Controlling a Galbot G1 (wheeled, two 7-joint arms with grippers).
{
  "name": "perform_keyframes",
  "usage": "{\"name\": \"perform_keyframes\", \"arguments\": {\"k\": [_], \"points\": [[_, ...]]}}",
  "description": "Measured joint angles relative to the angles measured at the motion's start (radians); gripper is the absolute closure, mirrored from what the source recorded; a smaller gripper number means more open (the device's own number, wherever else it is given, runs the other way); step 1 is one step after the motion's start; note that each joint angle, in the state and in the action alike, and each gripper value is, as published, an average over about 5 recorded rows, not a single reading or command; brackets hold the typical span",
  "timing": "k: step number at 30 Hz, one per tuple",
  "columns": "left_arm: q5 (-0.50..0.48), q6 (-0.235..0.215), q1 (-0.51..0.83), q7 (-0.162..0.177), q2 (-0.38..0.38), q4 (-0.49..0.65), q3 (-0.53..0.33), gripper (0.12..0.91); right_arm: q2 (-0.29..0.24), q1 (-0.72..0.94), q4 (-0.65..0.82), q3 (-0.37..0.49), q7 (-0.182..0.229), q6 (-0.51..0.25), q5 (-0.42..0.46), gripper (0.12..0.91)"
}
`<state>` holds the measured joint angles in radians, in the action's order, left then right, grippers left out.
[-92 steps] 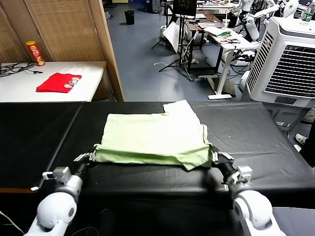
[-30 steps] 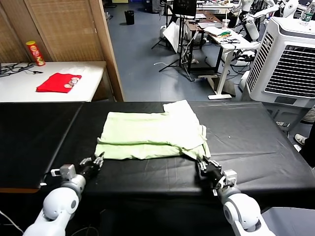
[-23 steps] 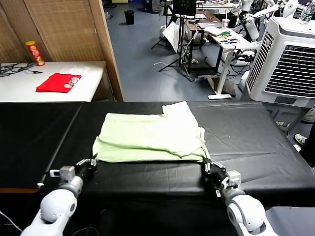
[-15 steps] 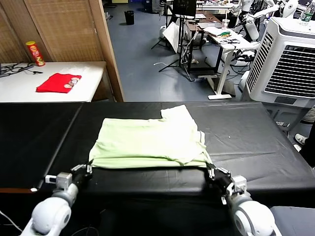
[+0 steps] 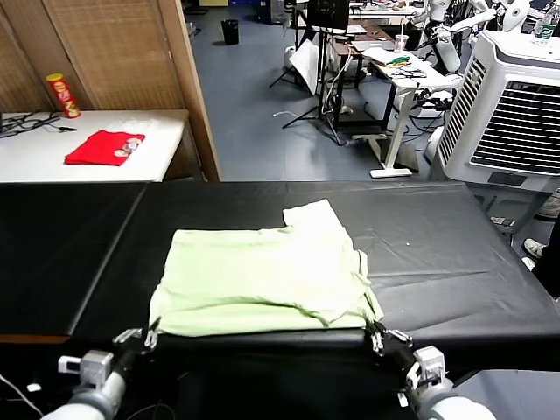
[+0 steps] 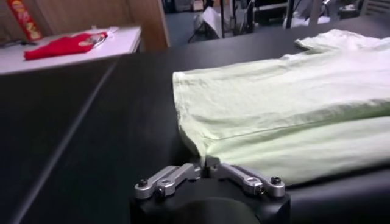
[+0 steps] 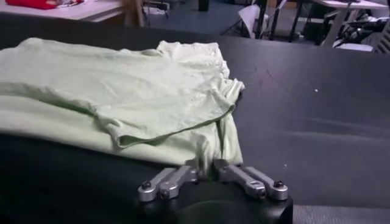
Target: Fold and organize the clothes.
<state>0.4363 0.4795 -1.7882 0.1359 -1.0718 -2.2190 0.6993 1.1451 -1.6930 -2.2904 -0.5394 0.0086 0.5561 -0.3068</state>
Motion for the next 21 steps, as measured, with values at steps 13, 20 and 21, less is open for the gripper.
{"name": "perform_keyframes", "arguments": {"k": [13, 20, 21], "points": [[0.169, 0.023, 0.140, 0.019, 0.023, -0.022, 0.031, 0.233, -0.050, 0.388, 0.155, 0.035, 0.053, -0.009, -0.110, 0.227], [0.287, 0.069, 0.444, 0.051, 0.098, 0.162, -0.077, 0.232, -0.025, 0.770, 0.474, 0.204, 0.092, -0.035, -0.130, 0.227], [0.307, 0.073, 0.491, 0.054, 0.110, 0.196, -0.099, 0.232, -0.018, 0.820, 0.525, 0.229, 0.091, -0.038, -0.128, 0.227]]}}
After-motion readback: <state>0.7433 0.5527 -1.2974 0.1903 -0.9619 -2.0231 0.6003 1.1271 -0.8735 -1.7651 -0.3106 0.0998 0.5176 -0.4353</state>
